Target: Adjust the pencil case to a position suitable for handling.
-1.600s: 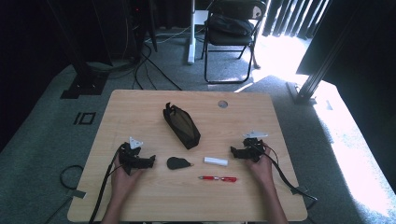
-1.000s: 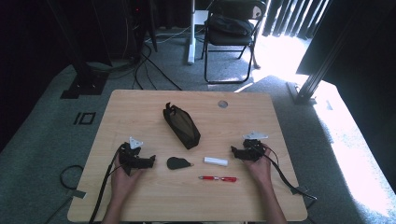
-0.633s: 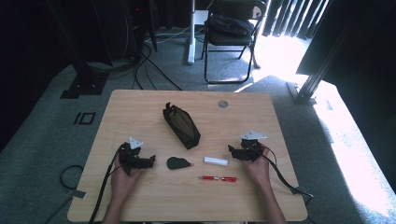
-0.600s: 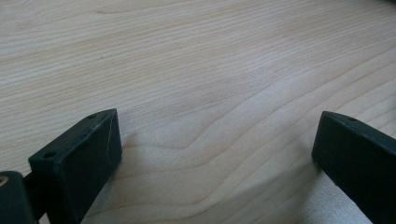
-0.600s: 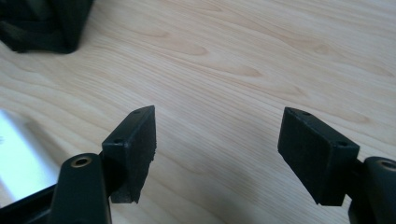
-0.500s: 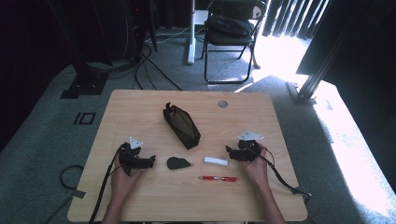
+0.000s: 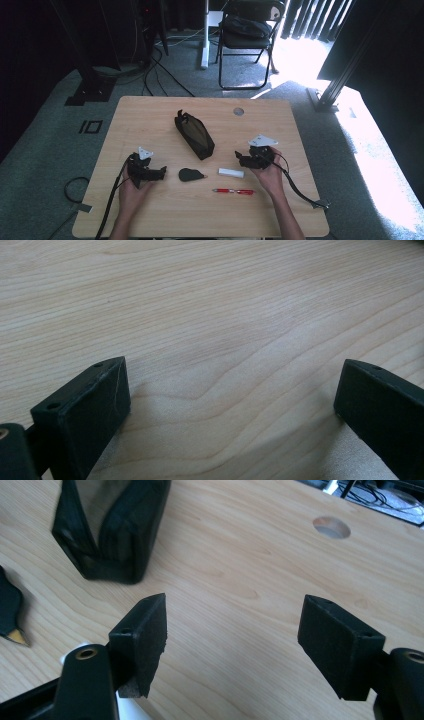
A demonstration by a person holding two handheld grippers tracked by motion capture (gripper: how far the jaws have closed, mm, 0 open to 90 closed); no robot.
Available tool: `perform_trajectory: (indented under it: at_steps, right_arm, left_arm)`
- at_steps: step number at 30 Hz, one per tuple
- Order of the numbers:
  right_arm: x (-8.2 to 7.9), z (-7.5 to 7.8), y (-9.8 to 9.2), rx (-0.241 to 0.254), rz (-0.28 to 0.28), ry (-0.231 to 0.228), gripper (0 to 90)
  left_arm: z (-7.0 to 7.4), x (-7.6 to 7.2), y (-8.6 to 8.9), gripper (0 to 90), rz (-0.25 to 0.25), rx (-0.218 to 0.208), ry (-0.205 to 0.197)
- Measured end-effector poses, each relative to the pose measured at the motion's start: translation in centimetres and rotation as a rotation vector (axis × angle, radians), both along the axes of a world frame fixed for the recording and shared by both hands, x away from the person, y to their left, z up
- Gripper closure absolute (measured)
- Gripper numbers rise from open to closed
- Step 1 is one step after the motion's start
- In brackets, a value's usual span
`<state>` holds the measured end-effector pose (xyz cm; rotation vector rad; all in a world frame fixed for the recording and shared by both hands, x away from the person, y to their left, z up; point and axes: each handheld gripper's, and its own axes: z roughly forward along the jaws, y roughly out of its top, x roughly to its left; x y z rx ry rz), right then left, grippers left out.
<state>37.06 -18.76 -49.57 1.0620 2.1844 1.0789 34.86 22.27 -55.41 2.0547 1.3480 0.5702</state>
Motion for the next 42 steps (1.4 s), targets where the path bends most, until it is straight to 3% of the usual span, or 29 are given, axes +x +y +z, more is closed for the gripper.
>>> perform_trajectory:
  at_steps: [7,11,22,36,39,42]
  right_arm:
    - [0.2,0.9,1.2,0.009,0.019,-0.013,27.5]
    - [0.3,1.3,2.3,-0.019,0.041,-0.024,27.5]
    - [1.5,2.1,5.9,-0.039,0.109,-0.04,32.3]
    - [4.9,0.8,10.8,-0.046,0.116,0.01,35.0]
    - [5.5,0.2,11.0,-0.052,0.11,0.029,35.2]
    - [5.8,-0.4,10.8,-0.076,0.114,0.059,41.3]
  left_arm:
    - [0.0,0.0,0.0,1.9,0.0,0.0,0.0]
    - [0.0,0.0,0.0,1.9,0.0,0.0,0.0]
    - [0.0,0.0,0.0,1.9,0.0,0.0,-0.001]
    - [0.0,0.0,0.0,1.9,0.001,-0.002,0.0]
    - [0.0,0.0,0.0,1.9,0.001,-0.002,0.0]
    - [0.0,0.0,0.0,1.9,0.001,-0.003,0.0]
